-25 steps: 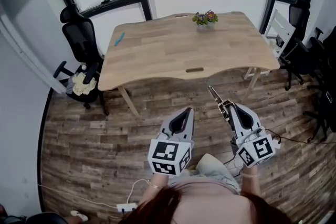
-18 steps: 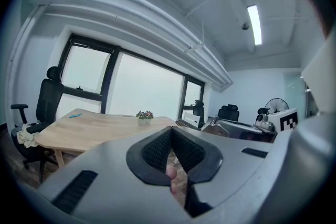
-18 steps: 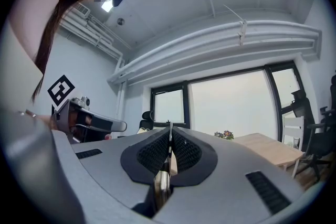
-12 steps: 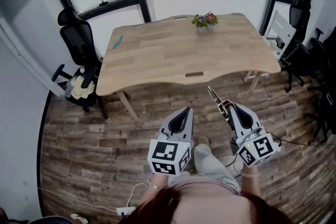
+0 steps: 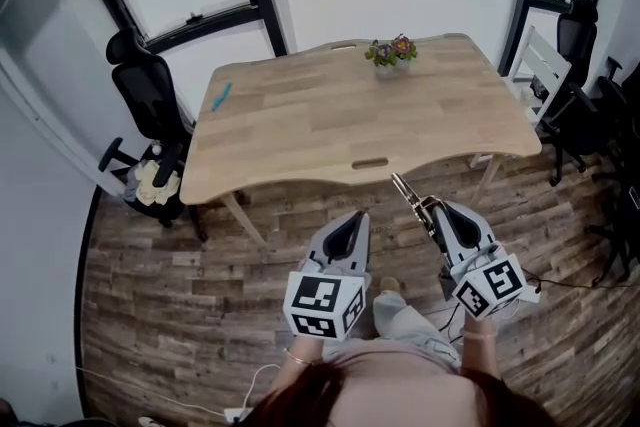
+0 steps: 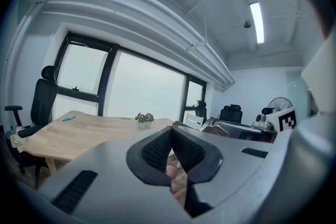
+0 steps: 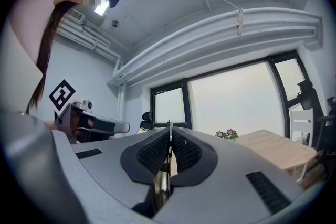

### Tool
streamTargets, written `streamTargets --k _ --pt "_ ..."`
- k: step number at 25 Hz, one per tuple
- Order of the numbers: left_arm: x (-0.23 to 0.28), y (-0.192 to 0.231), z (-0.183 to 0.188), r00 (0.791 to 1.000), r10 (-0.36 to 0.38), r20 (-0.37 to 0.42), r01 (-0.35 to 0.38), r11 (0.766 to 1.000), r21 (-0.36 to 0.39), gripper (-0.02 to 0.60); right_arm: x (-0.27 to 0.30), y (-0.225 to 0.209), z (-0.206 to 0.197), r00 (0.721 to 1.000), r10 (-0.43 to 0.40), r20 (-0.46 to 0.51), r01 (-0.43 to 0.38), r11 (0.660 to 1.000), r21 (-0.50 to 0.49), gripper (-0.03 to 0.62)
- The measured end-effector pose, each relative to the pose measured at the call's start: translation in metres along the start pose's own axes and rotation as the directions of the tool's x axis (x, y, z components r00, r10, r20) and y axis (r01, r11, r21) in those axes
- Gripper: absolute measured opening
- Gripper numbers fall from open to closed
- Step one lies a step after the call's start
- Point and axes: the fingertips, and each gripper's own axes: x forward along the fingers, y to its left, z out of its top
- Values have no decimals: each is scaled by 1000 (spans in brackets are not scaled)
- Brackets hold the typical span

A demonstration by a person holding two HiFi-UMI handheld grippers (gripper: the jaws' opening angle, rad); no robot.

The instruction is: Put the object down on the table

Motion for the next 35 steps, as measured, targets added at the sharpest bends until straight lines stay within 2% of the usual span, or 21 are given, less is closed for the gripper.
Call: streamTargets --k 19,35 --pt "116 34 24 1000 26 -8 -26 1000 -14 2 89 -98 0 1000 13 -7 -13 997 71 5" --pt "198 54 37 998 54 -18 -54 998 -12 2 144 -162 -4 999 51 -6 -51 996 79 5"
